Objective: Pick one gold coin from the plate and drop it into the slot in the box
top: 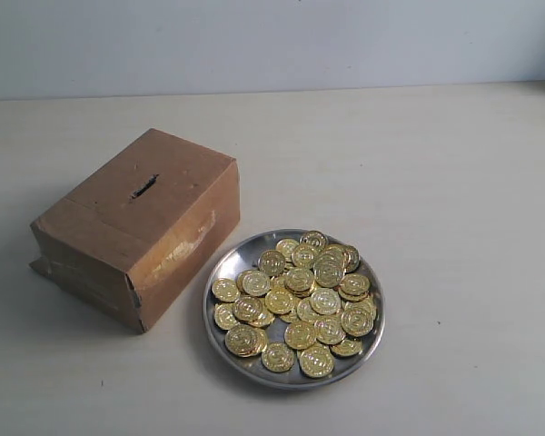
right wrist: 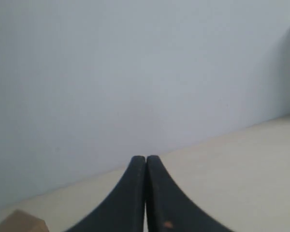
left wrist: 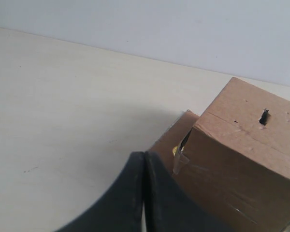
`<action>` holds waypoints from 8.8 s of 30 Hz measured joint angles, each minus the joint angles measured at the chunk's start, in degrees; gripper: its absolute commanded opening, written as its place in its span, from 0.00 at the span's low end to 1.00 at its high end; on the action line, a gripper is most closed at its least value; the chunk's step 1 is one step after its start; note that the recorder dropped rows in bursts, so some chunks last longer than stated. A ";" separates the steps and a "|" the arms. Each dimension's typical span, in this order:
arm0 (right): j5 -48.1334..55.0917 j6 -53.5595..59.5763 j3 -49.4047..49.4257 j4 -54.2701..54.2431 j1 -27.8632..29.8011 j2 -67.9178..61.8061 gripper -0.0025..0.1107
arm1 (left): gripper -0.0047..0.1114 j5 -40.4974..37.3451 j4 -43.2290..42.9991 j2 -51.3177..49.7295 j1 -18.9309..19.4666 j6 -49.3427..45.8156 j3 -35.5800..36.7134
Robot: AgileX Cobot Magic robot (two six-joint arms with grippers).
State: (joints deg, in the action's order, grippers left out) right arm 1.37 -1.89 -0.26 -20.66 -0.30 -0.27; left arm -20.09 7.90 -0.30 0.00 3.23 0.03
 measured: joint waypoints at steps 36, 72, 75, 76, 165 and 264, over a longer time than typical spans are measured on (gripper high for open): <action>26.02 19.07 -34.39 -8.63 -1.30 -33.00 0.02 | 0.04 0.00 0.00 0.00 0.00 0.00 0.00; 42.32 60.98 -60.79 -2.91 -26.75 -104.05 0.13 | 0.04 0.00 0.00 0.00 0.00 0.00 0.00; 41.61 64.18 -60.79 -3.14 -28.34 -106.00 0.34 | 0.04 0.00 0.00 0.00 0.00 0.00 0.00; 41.30 64.71 -60.79 -3.14 -28.68 -106.26 0.44 | 0.04 0.00 0.00 0.00 0.00 0.00 0.00; 40.83 68.13 -61.36 -9.57 -29.58 -102.11 0.16 | 0.04 0.00 0.00 0.00 0.00 0.00 0.00; 30.47 69.57 -61.36 -13.29 -29.58 -92.35 0.16 | 0.31 -30.47 76.39 -98.09 -22.97 -59.14 -53.54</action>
State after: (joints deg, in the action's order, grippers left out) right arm 31.84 67.68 -61.62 -33.96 -29.88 -92.62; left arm -50.56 84.30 -98.39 -22.97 -55.91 -53.51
